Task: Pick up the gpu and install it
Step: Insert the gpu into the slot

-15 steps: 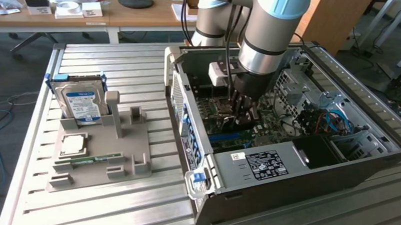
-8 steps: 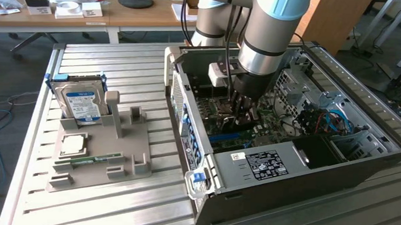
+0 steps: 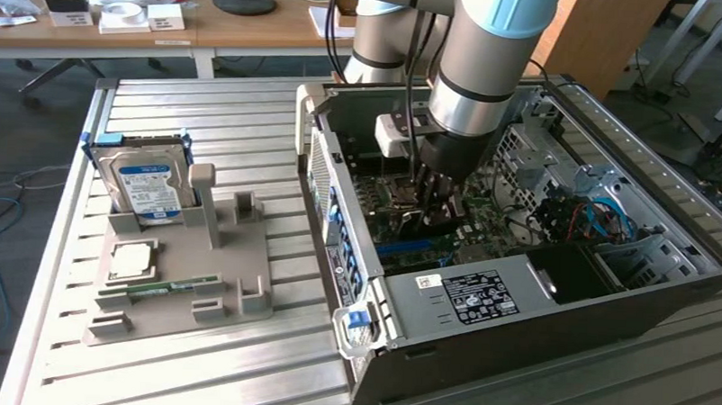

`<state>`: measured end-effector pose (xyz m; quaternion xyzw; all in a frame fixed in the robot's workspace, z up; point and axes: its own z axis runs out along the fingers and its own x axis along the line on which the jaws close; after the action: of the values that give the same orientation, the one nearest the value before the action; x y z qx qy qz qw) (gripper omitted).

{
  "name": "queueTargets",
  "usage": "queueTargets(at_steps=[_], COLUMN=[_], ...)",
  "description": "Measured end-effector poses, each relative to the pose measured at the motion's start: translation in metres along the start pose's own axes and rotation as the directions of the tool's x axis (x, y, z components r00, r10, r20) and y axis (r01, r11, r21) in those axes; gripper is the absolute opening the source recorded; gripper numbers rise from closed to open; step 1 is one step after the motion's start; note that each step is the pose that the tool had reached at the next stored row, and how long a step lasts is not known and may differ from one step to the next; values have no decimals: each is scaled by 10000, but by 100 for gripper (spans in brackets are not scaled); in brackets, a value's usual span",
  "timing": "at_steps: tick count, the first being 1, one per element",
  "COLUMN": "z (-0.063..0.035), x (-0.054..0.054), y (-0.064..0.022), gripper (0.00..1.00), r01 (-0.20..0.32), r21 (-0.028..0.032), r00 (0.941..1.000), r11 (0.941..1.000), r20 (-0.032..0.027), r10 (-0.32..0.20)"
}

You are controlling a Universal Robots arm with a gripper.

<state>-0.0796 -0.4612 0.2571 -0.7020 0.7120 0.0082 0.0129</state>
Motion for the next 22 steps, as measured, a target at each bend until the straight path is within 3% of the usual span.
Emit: queueTargets(at_steps=[22], z=[25], x=[1], y=[0], gripper=[27], r01=[0], r21=[1], r00=[10000], r11=[10000], r20=[0], r10=[0])
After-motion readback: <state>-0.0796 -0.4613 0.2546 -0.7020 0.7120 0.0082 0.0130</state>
